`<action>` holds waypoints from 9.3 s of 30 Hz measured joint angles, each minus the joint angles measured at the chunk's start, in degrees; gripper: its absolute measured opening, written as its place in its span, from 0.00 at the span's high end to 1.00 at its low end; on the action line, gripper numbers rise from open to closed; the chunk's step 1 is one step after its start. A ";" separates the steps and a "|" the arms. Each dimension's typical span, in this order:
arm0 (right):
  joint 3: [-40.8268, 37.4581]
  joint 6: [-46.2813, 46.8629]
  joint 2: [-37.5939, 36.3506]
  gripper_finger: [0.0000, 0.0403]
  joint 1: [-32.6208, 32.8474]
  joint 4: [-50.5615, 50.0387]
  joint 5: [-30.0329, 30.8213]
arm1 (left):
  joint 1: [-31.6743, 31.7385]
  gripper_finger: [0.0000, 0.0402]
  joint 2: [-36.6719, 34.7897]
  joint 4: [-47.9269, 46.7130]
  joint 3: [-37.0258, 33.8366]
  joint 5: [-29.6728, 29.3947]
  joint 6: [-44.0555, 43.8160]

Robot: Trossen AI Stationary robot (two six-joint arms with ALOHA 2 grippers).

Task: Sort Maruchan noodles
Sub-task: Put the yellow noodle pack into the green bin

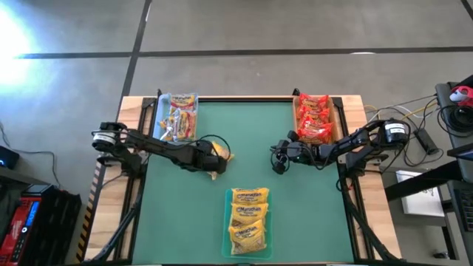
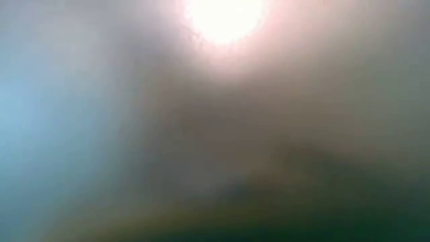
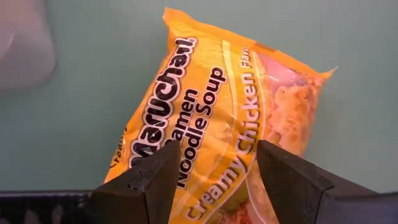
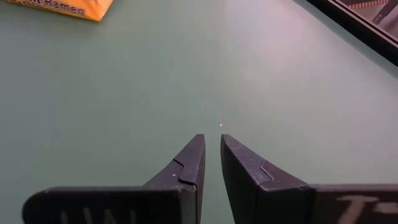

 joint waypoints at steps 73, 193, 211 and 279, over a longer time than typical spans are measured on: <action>-0.02 -0.02 -0.01 0.89 0.02 -0.02 0.00 | 3.90 0.50 4.36 20.74 3.50 4.42 83.79; 0.33 14.75 0.00 0.89 -0.39 9.57 10.59 | 2.13 0.50 15.23 31.26 1.78 0.99 52.72; 11.21 5.51 0.07 0.89 -0.91 2.13 1.63 | 2.33 0.50 15.45 40.46 -1.55 0.75 55.11; 36.13 33.71 9.95 0.49 -14.25 -39.75 -31.47 | 3.42 0.50 20.81 58.70 -6.64 -4.15 53.37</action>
